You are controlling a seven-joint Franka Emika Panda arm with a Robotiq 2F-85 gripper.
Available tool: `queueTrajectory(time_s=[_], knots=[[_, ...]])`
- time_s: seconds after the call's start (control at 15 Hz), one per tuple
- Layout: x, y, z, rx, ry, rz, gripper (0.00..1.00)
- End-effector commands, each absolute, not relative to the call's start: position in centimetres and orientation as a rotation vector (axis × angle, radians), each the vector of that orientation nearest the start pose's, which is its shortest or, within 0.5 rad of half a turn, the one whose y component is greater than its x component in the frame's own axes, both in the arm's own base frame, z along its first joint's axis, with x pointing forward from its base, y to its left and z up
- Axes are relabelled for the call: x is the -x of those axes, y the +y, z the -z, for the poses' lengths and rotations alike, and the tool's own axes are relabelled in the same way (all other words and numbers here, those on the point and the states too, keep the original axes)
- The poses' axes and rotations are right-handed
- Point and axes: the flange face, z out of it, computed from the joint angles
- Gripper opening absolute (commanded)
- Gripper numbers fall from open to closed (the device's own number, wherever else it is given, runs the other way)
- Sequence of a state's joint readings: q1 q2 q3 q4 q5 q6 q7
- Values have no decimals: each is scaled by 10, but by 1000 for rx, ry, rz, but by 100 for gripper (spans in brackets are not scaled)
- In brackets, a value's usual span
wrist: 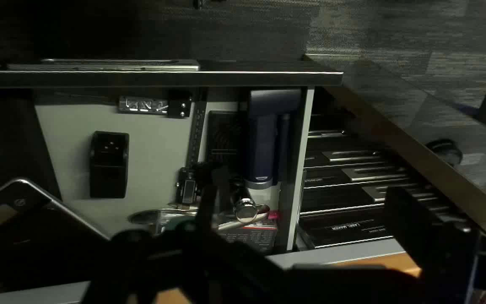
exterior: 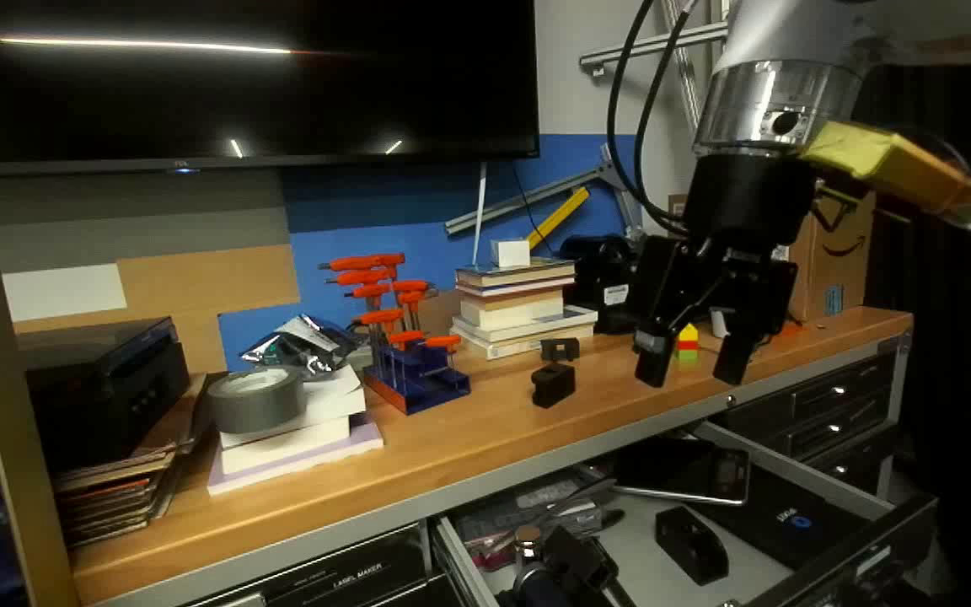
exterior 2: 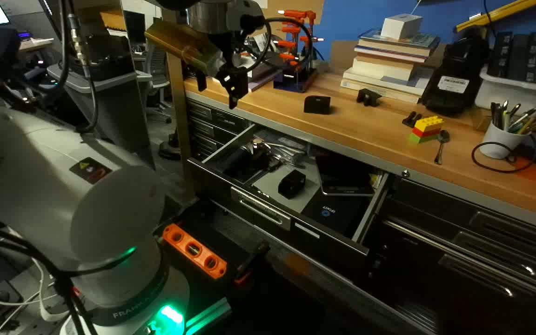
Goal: Put the three black objects in the open drawer then close the drawer
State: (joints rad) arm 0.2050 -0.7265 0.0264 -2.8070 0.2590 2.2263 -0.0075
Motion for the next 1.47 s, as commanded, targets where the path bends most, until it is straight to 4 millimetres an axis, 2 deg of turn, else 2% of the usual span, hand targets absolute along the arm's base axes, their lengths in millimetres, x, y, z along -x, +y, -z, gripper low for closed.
queueTrajectory(time_s=[0.0, 0.47, 0.73, 0.87, 1.07, 1.4], knots=[[-320, 83, -417, 2920, -132, 178, 100], [-320, 83, -416, 2921, -132, 176, 100], [-336, 85, -410, 2946, -123, 217, 100], [-353, 87, -405, 2962, -76, 273, 100], [-391, 94, -395, 2963, -5, 346, 100], [-463, 103, -372, 2959, 386, 423, 100]])
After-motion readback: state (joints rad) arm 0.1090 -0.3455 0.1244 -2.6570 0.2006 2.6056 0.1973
